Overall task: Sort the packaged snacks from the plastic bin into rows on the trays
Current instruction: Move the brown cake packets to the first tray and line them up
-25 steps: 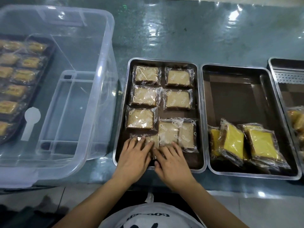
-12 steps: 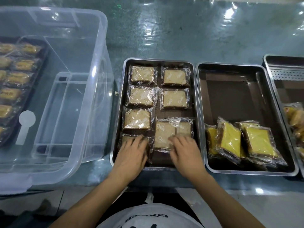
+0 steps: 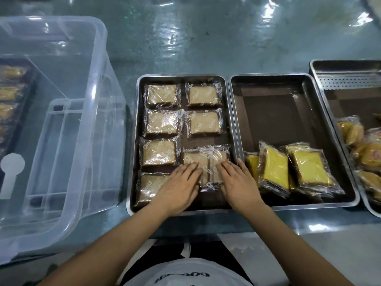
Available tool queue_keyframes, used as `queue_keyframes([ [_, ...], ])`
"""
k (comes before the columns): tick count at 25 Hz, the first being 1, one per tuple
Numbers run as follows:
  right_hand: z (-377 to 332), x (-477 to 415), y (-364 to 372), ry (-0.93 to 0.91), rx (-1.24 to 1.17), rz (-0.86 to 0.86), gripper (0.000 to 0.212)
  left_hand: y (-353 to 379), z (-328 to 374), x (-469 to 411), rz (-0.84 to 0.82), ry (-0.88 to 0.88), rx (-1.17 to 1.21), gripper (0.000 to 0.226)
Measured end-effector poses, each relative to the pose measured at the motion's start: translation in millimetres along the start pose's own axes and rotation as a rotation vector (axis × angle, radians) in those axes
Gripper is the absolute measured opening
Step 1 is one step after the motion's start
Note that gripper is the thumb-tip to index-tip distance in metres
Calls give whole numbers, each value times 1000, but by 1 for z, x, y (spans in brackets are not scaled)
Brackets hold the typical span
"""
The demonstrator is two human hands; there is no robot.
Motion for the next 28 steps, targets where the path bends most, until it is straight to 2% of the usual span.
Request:
queue_keyframes([
  [5, -6, 23, 2, 46, -45, 2, 74, 15, -6, -5, -68, 2, -21, 69],
  [12, -9, 31, -14, 129, -76, 89, 64, 13, -1, -27, -55, -50, -19, 65],
  [17, -18, 56, -14, 216, -204, 36, 62, 7, 3, -32, -37, -102, -33, 67],
  [22, -31, 63, -31, 86, -178, 108, 24, 2, 11, -45, 3, -104, -17, 57],
  [25, -24, 45, -36, 22, -194, 174, 25, -10, 2, -47, 101, -89, 43, 50],
  [28, -20, 30, -27, -62, -246, 135, 35, -4, -8, -41, 44, 48, -12, 52],
])
Point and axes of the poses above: each hand's wrist, its own x-axis away from the middle knuckle, its own y-axis out of the palm, z = x × y, the point moved 8 cm from there along -x, towards the middle knuckle, and after that the axes turned 14 degrees about z, right-handed, at the moved point
